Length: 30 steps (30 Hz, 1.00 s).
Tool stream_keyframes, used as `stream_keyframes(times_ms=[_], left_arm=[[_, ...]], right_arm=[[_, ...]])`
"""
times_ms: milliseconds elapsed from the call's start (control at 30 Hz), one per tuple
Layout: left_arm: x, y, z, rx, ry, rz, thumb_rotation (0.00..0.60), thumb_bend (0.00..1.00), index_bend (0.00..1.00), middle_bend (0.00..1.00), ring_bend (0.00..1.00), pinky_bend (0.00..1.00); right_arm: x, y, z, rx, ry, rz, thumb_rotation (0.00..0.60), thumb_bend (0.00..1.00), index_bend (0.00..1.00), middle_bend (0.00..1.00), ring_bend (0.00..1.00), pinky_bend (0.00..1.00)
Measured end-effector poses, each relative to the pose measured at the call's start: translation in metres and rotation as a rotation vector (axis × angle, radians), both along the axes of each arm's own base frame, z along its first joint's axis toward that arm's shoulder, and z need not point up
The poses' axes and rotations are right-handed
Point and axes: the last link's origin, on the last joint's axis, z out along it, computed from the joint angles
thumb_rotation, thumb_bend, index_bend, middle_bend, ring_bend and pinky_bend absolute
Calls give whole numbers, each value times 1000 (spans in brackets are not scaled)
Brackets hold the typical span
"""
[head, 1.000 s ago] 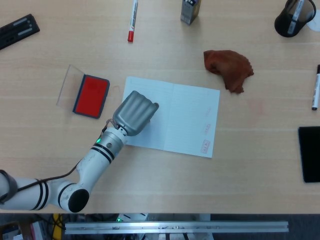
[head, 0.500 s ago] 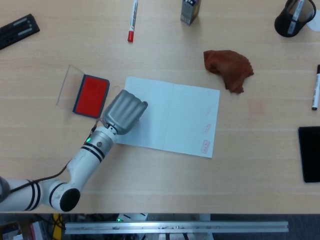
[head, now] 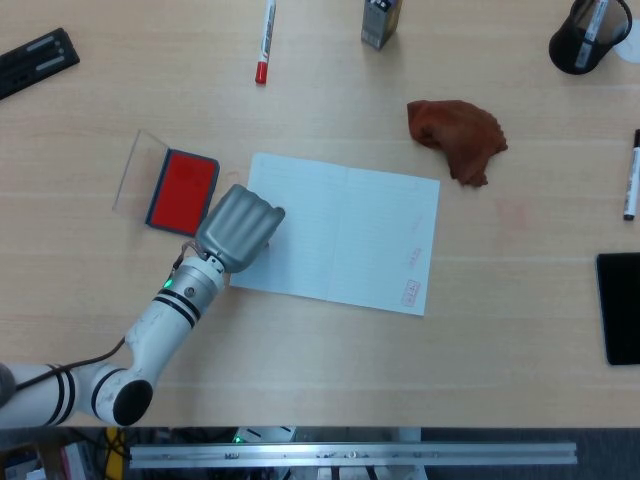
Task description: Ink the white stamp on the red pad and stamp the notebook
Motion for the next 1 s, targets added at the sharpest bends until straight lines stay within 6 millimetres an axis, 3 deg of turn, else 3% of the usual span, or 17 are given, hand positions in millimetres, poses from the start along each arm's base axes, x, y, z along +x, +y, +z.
stream_keyframes(times_ms=[733, 1000], left_arm=[[-9, 0, -8, -17, 14, 23, 600, 383, 618, 1000, 1000, 1000], [-2, 2, 5, 5, -13, 6, 600, 383, 618, 1000, 1000, 1000]], right_arm=[[1, 2, 2, -10, 3, -3, 600, 187, 400, 488, 416, 522], [-1, 2, 3, -14, -2, -2, 600, 186, 400, 488, 416, 522]])
